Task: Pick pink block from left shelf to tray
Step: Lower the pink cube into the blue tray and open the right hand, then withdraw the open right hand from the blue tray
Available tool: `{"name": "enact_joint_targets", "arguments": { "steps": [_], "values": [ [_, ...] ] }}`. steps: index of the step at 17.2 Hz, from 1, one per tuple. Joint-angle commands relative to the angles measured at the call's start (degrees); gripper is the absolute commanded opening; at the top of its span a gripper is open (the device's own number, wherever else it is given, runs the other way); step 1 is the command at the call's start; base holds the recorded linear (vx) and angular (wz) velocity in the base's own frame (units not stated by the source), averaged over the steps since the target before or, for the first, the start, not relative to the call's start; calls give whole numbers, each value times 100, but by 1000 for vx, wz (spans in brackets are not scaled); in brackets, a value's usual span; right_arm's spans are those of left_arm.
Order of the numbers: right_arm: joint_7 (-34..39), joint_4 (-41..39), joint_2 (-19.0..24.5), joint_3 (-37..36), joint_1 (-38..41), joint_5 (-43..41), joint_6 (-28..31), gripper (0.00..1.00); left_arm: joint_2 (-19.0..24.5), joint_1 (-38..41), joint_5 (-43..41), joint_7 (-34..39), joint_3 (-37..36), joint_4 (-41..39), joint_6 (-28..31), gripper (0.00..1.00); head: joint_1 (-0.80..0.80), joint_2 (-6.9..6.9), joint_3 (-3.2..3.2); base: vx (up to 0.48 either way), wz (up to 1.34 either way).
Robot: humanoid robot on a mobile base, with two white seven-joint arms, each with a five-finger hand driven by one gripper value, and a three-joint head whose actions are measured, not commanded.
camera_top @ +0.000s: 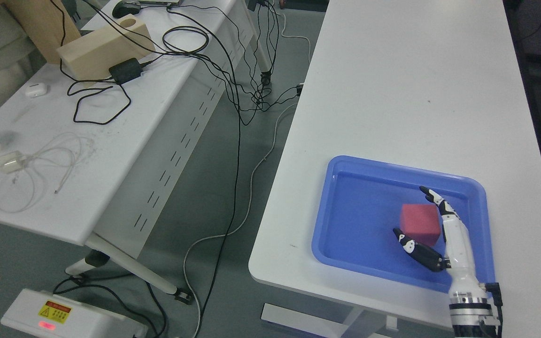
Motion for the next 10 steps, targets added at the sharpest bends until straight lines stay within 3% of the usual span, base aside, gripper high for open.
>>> {"name": "enact_joint_targets", "arguments": {
  "steps": [1,4,7,10],
  "values": [
    [114,36,-100,52,19,-616,-10,99,100,-132,-9,-2,0,-100,-4,100,0,0,0,33,0],
    [87,18,-100,-106,10,-1001,-176,100,100,-132,-9,-2,0,-100,-4,100,0,0,0,0,0],
    [87,9,-100,-395,2,-1915,-230,100,100,-132,-9,-2,0,-100,-4,100,0,0,0,0,0],
    [79,0,-100,-484,2,-2102,-230,100,100,-132,-9,-2,0,-100,-4,100,0,0,0,0,0]
  ]
}}
